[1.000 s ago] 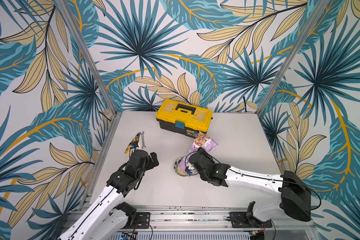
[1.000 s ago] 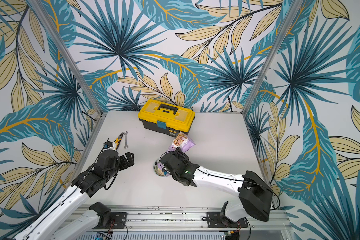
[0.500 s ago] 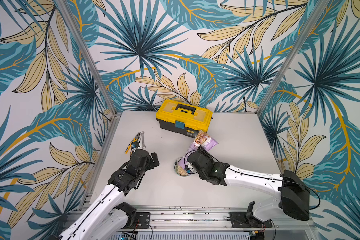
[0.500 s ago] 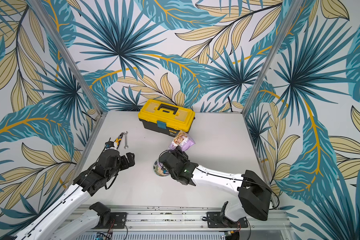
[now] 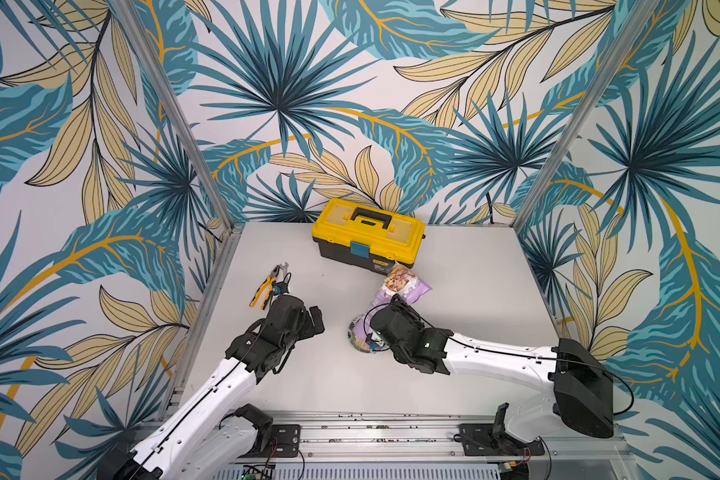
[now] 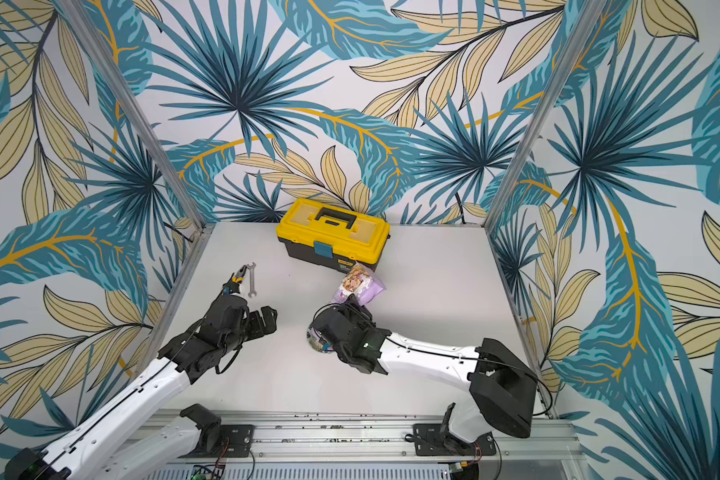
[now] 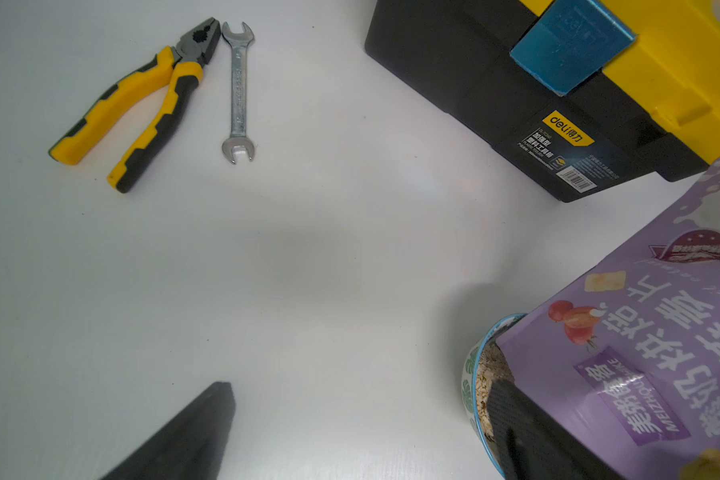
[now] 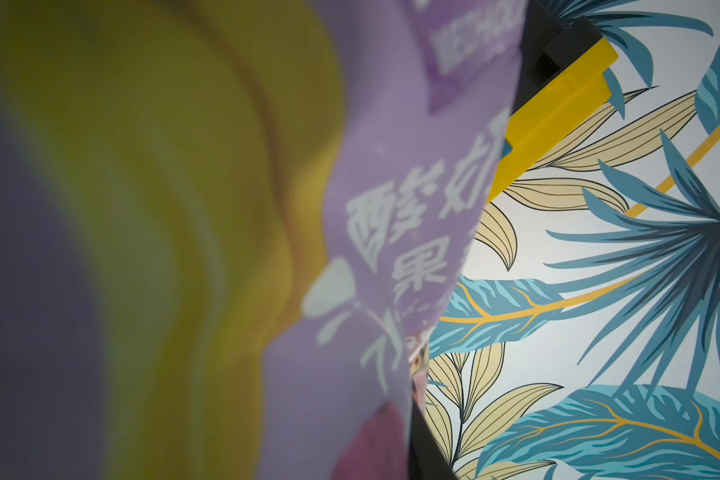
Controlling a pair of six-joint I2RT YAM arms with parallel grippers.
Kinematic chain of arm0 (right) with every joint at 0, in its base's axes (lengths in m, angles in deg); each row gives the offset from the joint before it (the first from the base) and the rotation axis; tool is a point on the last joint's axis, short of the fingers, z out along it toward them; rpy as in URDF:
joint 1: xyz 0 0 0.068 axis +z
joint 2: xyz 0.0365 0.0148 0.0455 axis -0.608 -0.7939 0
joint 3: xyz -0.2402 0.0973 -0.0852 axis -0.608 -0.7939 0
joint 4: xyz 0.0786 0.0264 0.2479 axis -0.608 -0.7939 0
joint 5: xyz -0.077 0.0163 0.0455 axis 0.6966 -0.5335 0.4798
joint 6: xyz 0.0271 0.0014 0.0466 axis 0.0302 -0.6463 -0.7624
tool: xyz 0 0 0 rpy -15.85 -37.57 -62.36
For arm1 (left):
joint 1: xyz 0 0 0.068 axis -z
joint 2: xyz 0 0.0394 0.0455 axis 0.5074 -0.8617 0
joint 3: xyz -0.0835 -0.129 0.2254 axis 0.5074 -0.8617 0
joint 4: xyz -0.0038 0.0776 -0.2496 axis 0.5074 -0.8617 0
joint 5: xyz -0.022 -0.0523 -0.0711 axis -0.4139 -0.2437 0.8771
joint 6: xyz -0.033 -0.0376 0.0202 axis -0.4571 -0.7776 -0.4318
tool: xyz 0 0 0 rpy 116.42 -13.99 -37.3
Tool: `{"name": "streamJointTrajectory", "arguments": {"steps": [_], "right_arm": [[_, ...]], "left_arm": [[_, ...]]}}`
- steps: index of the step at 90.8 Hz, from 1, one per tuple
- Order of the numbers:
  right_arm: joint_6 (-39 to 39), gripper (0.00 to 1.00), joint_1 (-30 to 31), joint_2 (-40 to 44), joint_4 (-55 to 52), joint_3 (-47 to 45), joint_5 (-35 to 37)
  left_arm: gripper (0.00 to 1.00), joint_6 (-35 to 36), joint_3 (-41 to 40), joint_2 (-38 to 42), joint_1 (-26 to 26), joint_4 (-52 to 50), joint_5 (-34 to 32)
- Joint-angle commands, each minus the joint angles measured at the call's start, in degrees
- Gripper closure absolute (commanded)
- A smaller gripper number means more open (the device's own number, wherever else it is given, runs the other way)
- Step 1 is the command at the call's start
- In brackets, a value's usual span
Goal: Pour the oats into the breakfast bowl
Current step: Pour the oats into the bowl.
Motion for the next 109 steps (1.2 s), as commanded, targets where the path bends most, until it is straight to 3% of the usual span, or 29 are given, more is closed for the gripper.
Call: {"name": "streamJointTrajectory", "arguments": {"steps": [1,10,32,47,64,109], "right_arm": [[-6.9,1.0,0.2,0.2,-3.9,4.5,6.6],[-9.0,1.0,0.3,-0.9,-5.4,6.1,8.3],[-0.4,1.0,0.7,1.2,8.3,1.1,9.7],[-0.9,1.0,0.9,3.4,10.7,-0.3,7.9],[-16.0,1.0,0.6,2.0,-7.7,5.7,4.4],[-28.7,1.0,0.0,-1.8,-27.8,14.6,0.7]], "left_arm": [[0.0,1.0,-0.9,0.1,-0.3,1.0,1.1],[0.0,1.1,-1.0,-0.1,-0.3,1.0,1.3],[0.0,1.2,-1.0,-0.1,-0.3,0.9,1.7],[0.0,1.3,-1.2,-0.3,-0.3,0.9,2.1],[0.0,1.3,-1.0,-0.3,-0.3,0.5,2.7],[0.01,1.8,-0.5,-0.8,-0.3,0.3,5.2]]}}
